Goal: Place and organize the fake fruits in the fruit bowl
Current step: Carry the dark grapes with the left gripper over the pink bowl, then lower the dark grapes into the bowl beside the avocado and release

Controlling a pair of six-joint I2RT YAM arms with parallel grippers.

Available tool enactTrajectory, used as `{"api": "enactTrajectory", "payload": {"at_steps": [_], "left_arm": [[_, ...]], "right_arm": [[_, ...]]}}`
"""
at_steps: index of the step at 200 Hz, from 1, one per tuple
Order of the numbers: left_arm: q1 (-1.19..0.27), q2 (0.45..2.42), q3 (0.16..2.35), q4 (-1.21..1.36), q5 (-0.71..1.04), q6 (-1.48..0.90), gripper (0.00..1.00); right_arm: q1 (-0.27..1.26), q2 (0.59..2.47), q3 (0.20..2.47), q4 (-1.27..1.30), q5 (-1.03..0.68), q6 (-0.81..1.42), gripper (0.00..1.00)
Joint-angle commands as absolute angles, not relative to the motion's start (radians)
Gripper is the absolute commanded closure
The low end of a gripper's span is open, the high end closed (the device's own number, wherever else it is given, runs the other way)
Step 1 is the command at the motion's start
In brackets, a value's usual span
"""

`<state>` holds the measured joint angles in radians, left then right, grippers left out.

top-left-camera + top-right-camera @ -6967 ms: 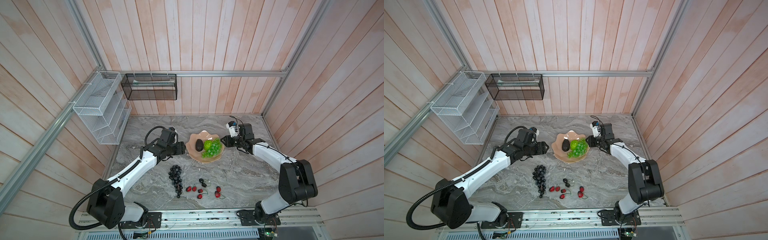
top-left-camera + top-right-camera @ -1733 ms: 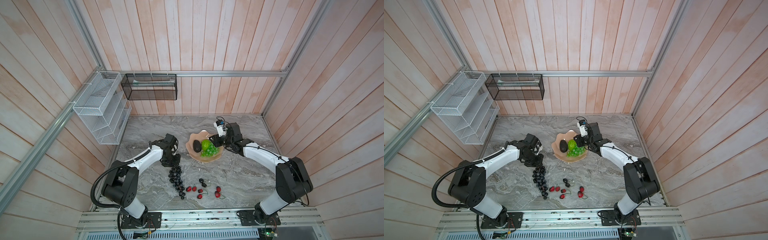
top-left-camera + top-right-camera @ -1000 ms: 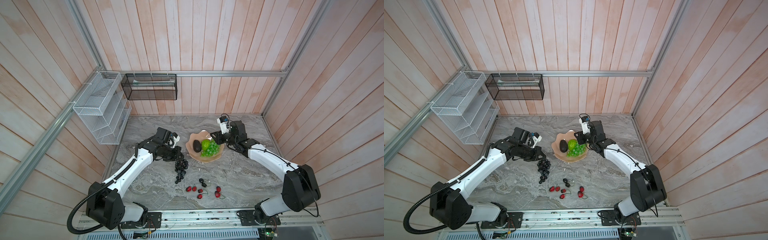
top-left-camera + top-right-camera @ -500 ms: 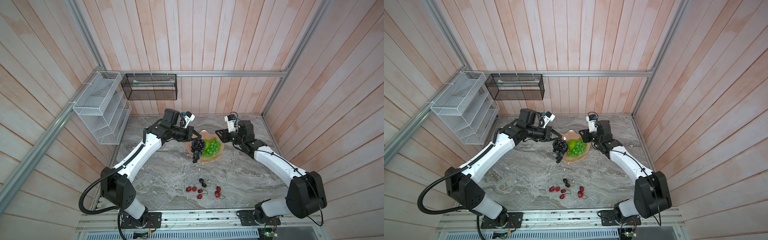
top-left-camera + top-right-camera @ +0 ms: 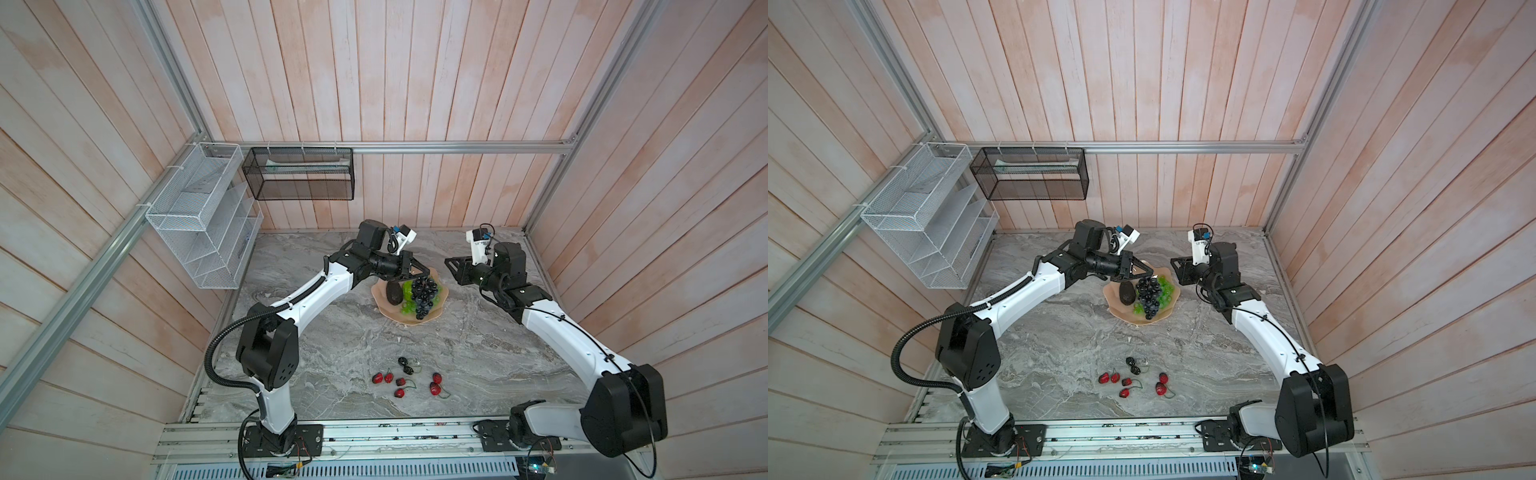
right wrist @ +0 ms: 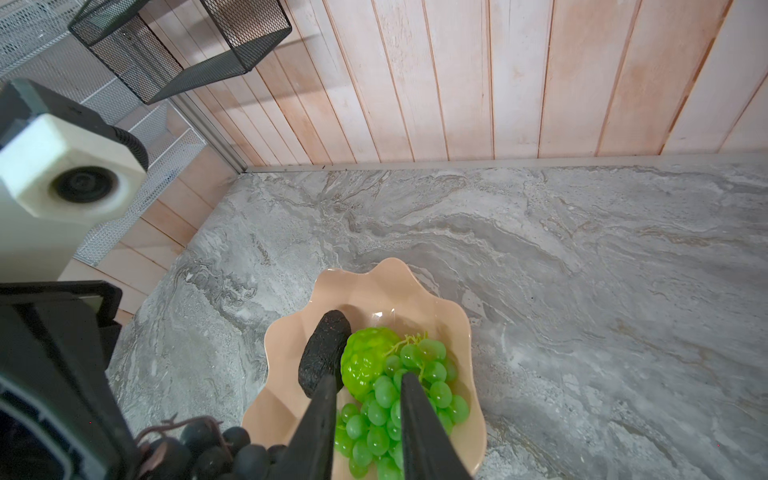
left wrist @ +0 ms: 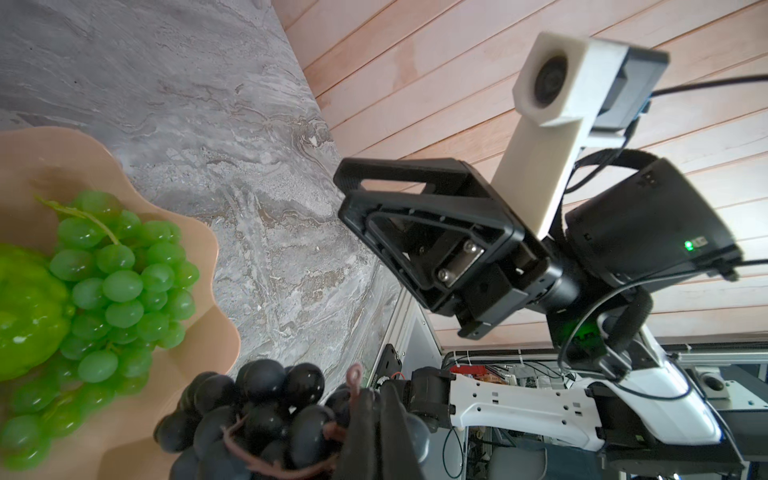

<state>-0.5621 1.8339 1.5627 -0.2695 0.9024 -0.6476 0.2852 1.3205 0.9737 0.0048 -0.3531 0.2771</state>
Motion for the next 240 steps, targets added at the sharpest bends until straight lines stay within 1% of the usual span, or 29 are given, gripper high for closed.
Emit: {"api": "enactTrajectory", "payload": {"at_steps": [1,51,91,143,186,240], "left_arm": [[-0.557,1.844,1.525,-0.149,0.93,-0.684,1.0],[-0.5,1.808,1.365,-0.021,0.928,-0.736,1.0],[-0.455,1.791,1.299,-0.016,0.928,-0.723,1.0],[-0.393,1.805,1.241,-0.022,0.937,-0.696,1.0],[-0.354,1.858,1.271,-0.035,0.937,-0.667,1.0],[-0.328,1.97,1.356,-0.034,0.951,-0.658,0.99]], "right_arm": [[0.284,1.328,0.959,-0.008,-0.353,0.25,0.72],[0.288,1.412,0.998,-0.007,-0.379,0.232,0.72],[0.317,1.473,1.048,-0.014,-0.383,0.221,0.72],[0.41,1.566,1.087,-0.011,-0.403,0.181,0.71],[0.469,1.619,1.022,0.042,-0.432,0.189,0.73],[0.538,1.7,1.011,0.064,-0.442,0.172,0.73]]}}
